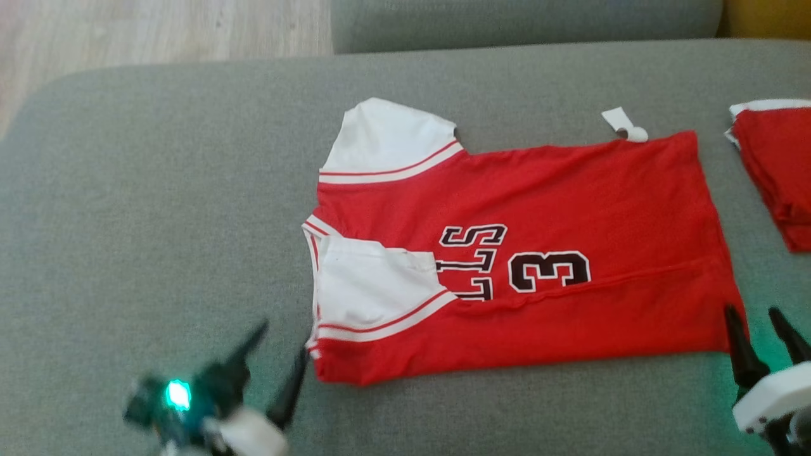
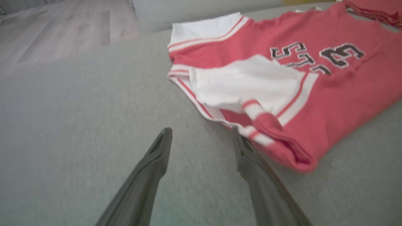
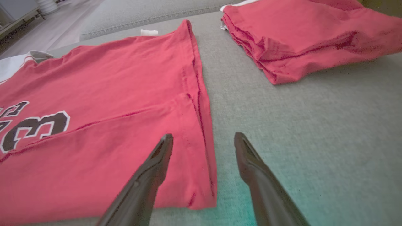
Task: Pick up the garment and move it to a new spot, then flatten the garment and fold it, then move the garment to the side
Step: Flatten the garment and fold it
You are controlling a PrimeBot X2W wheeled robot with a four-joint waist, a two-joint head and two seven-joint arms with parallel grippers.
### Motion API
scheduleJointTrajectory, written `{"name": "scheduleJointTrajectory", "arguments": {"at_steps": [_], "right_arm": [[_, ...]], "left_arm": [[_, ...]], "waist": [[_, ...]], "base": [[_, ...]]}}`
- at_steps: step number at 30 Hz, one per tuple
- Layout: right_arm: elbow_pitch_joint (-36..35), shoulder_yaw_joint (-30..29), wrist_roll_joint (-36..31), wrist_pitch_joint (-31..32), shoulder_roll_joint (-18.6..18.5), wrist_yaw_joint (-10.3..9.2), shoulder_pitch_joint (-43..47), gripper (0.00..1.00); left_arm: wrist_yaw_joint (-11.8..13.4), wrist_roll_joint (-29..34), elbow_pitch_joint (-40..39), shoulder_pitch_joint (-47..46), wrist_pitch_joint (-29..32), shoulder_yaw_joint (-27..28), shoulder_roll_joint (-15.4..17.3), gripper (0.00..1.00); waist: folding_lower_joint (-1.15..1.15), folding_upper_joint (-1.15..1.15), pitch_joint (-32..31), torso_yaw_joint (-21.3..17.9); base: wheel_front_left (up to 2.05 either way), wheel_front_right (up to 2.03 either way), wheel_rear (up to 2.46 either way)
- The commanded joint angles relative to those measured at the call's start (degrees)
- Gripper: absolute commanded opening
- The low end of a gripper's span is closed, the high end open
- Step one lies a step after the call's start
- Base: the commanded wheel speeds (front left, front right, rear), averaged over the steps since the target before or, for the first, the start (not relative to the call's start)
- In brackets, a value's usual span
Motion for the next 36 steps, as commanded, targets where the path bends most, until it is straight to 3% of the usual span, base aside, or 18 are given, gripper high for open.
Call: {"name": "scheduleJointTrajectory", "arguments": {"at_steps": [1, 5, 9, 13, 14, 15, 21, 25, 36], "right_arm": [[-2.51, 0.04, -0.82, 0.23, -1.28, -0.04, 0.46, 1.0], [-7.39, -1.95, -2.91, 2.56, -0.28, -0.04, 0.15, 1.0], [-11.62, -2.5, -4.54, 4.97, 0.39, -0.04, -1.5, 1.0], [-14.54, -2.1, -5.48, 6.37, 0.55, -0.04, -4.27, 1.0], [-15.21, -1.51, -5.84, 6.65, 0.77, -0.04, -5.91, 1.0], [-15.41, -1.15, -6.01, 6.67, 0.95, -0.04, -6.66, 1.0], [-15.21, 0.64, -6.36, 6.0, 2.4, -0.04, -9.76, 1.0], [-14.46, 1.36, -6.43, 4.99, 2.89, -0.04, -10.89, 1.0], [-12.14, 1.92, -5.99, 2.65, 3.53, -0.04, -12.48, 1.0]], "left_arm": [[-0.43, -0.11, -2.69, -5.2, 0.45, 3.19, 2.65, 1.0], [-4.01, 0.85, -8.66, -15.57, 6.1, 5.35, 6.31, 1.0], [-10.57, 0.68, -10.37, -28.97, 14.38, 6.6, 7.23, 1.0], [-17.74, -2.59, -5.04, -41.39, 25.26, 6.85, 5.64, 1.0], [-20.44, -4.61, -0.23, -46.36, 30.44, 6.83, 4.33, 1.0], [-21.55, -5.12, 2.16, -48.61, 32.32, 6.7, 3.68, 1.0], [-24.22, -5.81, 16.09, -57.32, 39.39, 5.17, 0.91, 1.0], [-24.92, -4.56, 22.41, -60.48, 39.1, 4.33, 0.52, 1.0], [-25.97, -4.94, 30.37, -63.54, 40.32, 0.14, -1.01, 1.0]], "waist": [[0.0, 0.0, 0.92, -0.18], [0.0, 0.0, 3.89, -0.76], [0.0, 0.0, 7.77, -2.09], [0.0, 0.0, 11.88, -4.22], [0.0, 0.0, 13.76, -5.65], [0.0, 0.0, 14.59, -6.32], [0.0, 0.0, 18.64, -10.01], [0.0, 0.0, 20.55, -11.89], [0.0, 0.0, 23.81, -13.12]], "base": [[0.0, 0.0, 0.0], [0.0, 0.0, 0.0], [0.0, 0.0, 0.0], [0.0, 0.0, 0.0], [0.0, 0.0, 0.0], [0.0, 0.0, 0.0], [0.0, 0.0, 0.0], [0.0, 0.0, 0.0], [0.0, 0.0, 0.0]]}}
